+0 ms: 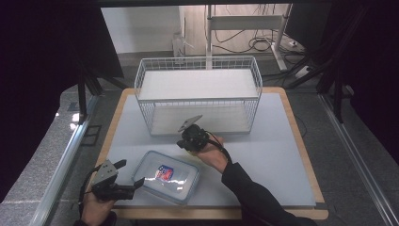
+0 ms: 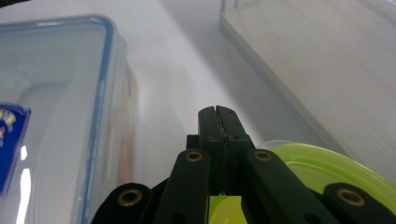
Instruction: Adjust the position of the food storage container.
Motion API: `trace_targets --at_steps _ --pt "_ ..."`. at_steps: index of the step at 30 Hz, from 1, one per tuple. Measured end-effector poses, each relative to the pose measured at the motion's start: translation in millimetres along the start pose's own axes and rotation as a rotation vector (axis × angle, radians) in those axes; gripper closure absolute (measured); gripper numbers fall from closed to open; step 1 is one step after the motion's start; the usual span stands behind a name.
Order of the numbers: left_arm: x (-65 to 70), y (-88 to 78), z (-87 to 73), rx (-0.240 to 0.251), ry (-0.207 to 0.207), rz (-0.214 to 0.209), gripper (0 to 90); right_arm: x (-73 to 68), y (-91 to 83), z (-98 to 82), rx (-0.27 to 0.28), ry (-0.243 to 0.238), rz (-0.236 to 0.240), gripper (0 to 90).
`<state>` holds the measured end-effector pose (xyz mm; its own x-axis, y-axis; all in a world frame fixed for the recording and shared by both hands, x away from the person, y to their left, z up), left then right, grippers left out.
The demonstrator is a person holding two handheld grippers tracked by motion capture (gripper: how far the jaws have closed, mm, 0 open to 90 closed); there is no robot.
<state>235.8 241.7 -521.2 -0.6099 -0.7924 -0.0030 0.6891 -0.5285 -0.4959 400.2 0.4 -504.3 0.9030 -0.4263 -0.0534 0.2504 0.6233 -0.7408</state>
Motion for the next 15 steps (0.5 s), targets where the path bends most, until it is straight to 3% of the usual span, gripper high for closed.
trace_targets --at_steps 15 --pt "1.1 0.8 0.3 0.000 -0.001 0.007 6.8 27.8 -43.8 -42.8 0.031 0.074 -0.060 90.0"
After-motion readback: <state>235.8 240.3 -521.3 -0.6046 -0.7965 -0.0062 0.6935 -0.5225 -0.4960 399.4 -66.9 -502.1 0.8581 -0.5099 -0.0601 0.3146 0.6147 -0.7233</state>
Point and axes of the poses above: each handheld gripper's, and its own axes: y roughly forward along the jaws, z roughly out of its top, x roughly to its right, the point moved 3 cm from there along y, roughly forward along the jaws, and after that the axes turned 2 degrees about y, right-handed, at the moved point
